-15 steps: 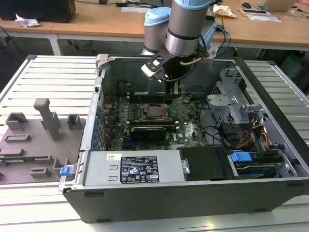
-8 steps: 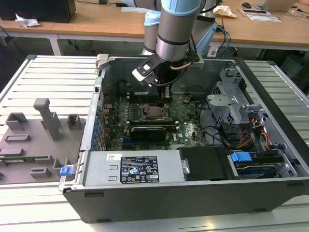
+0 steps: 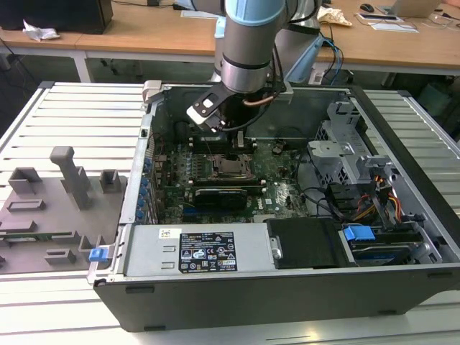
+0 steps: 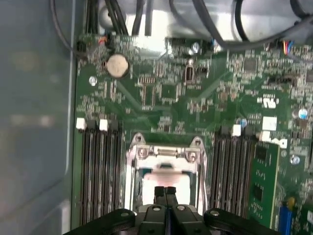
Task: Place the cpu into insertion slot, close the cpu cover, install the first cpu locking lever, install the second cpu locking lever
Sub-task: 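Close the cpu cover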
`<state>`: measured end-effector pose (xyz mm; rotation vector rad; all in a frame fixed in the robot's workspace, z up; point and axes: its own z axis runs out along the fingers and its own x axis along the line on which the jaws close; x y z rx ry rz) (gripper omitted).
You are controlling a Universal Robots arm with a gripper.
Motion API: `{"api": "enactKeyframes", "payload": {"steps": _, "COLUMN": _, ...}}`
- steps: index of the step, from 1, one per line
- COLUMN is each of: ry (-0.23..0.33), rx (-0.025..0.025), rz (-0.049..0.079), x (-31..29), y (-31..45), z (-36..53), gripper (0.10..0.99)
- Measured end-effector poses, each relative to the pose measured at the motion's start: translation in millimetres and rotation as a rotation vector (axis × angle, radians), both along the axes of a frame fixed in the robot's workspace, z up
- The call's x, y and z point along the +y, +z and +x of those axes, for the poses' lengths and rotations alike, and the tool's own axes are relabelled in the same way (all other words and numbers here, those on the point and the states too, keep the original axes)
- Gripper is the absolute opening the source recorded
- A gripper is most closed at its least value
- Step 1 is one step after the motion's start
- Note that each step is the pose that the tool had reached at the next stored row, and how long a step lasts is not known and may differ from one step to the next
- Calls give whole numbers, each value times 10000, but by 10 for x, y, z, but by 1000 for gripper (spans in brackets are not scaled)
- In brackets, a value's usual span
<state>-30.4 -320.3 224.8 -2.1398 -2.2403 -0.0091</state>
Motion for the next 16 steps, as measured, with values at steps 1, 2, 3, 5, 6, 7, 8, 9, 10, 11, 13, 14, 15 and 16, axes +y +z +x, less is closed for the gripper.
{"api": "enactKeyframes", "payload": {"steps": 1, "ry": -2, "rx": -9, "rz": 3, "x": -1, "y": -3, "z": -44, "gripper": 106}}
{"api": "enactKeyframes", "payload": {"steps": 2, "ry": 0, "rx": -24, "rz": 2, "x": -2, "y": -12, "z": -87, "gripper": 106}}
{"api": "enactKeyframes", "payload": {"steps": 3, "ry": 0, "rx": -76, "rz": 4, "x": -2, "y": -30, "z": -124, "gripper": 106}}
{"api": "enactKeyframes", "payload": {"steps": 5, "ry": 7, "rx": -131, "rz": 4, "x": -2, "y": -64, "z": -160, "gripper": 106}}
{"api": "enactKeyframes", "payload": {"steps": 6, "ry": 8, "rx": -142, "rz": 4, "x": -2, "y": -80, "z": -165, "gripper": 106}}
{"api": "enactKeyframes", "payload": {"steps": 7, "ry": 9, "rx": -153, "rz": 3, "x": -2, "y": -107, "z": -166, "gripper": 106}}
{"api": "enactKeyframes", "payload": {"steps": 8, "ry": 8, "rx": -161, "rz": 3, "x": -2, "y": -125, "z": -167, "gripper": 106}}
{"api": "enactKeyframes", "payload": {"steps": 9, "ry": 7, "rx": -171, "rz": 3, "x": -2, "y": -141, "z": -168, "gripper": 106}}
{"api": "enactKeyframes", "payload": {"steps": 10, "ry": 9, "rx": -180, "rz": 5, "x": -2, "y": -155, "z": -168, "gripper": 106}}
{"api": "enactKeyframes", "payload": {"steps": 11, "ry": 10, "rx": -184, "rz": 4, "x": -2, "y": -161, "z": -168, "gripper": 106}}
{"api": "enactKeyframes", "payload": {"steps": 13, "ry": 8, "rx": -192, "rz": 3, "x": -2, "y": -172, "z": -169, "gripper": 106}}
{"api": "enactKeyframes", "payload": {"steps": 14, "ry": 8, "rx": -196, "rz": 1, "x": -3, "y": -177, "z": -169, "gripper": 106}}
{"api": "enactKeyframes", "payload": {"steps": 15, "ry": 8, "rx": -197, "rz": 0, "x": -3, "y": -178, "z": -169, "gripper": 106}}
{"api": "enactKeyframes", "payload": {"steps": 16, "ry": 8, "rx": -200, "rz": 1, "x": -3, "y": -181, "z": -169, "gripper": 106}}
